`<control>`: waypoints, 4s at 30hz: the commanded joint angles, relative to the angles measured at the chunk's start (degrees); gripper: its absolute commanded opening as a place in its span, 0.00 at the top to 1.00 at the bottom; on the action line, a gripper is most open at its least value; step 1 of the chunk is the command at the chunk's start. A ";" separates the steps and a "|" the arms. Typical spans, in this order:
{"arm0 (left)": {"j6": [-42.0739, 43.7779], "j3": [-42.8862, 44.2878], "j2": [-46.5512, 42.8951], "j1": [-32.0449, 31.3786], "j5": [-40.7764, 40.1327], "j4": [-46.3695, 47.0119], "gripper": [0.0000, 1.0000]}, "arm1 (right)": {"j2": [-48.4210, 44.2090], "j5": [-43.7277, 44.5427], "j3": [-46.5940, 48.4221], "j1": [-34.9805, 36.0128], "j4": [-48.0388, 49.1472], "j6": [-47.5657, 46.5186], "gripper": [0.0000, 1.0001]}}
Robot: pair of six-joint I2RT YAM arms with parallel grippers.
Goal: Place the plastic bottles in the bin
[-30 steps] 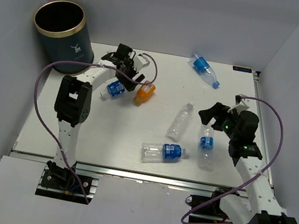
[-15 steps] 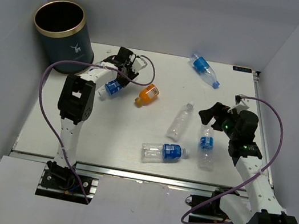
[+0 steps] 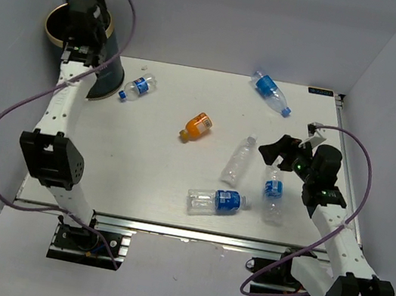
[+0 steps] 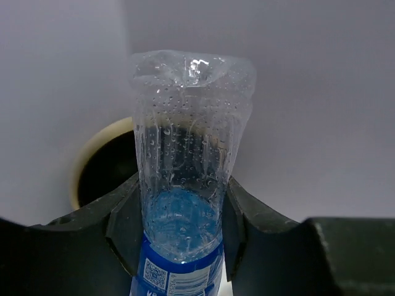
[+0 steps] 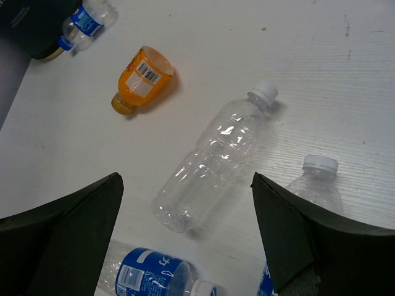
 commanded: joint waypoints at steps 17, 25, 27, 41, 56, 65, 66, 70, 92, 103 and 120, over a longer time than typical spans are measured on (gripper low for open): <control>-6.01 19.94 15.17 9.03 -16.10 26.18 0.36 | 3.05 2.45 2.32 7.89 2.51 -7.99 0.11; -6.80 22.13 16.33 9.03 -13.74 21.08 0.02 | 3.23 4.04 2.68 8.33 1.45 -8.08 0.11; -8.63 24.67 15.45 8.95 -11.63 15.30 0.02 | 3.40 3.95 3.03 8.42 0.92 -7.46 0.11; -4.18 9.51 3.32 -9.32 19.30 -13.81 0.02 | 0.94 7.20 3.47 8.42 -3.83 -4.38 0.11; -3.37 -14.51 9.72 -21.81 26.08 -6.52 0.02 | 5.69 9.31 3.38 8.42 -2.77 -4.21 0.11; -3.37 -15.74 16.67 -23.84 26.88 -7.75 0.02 | 8.32 10.98 4.52 8.42 -3.74 -4.56 0.11; -3.29 -16.00 17.02 -23.92 26.88 -7.67 0.02 | 8.67 11.15 4.53 8.42 -3.83 -4.56 0.11; -3.37 -16.01 18.34 -24.10 26.62 -8.19 0.02 | 9.20 11.42 4.79 8.50 -3.83 -4.56 0.11; -6.79 3.05 -1.60 -9.35 -8.53 -4.70 0.58 | 7.71 12.21 5.23 8.50 -4.27 -5.79 0.11; -7.33 29.36 16.21 6.21 -16.37 -7.47 0.25 | 6.92 10.37 5.40 8.42 -4.88 -6.05 0.11; -0.66 24.69 9.82 -0.27 4.55 -15.39 0.02 | 7.27 8.34 5.40 8.50 -5.15 -5.97 0.11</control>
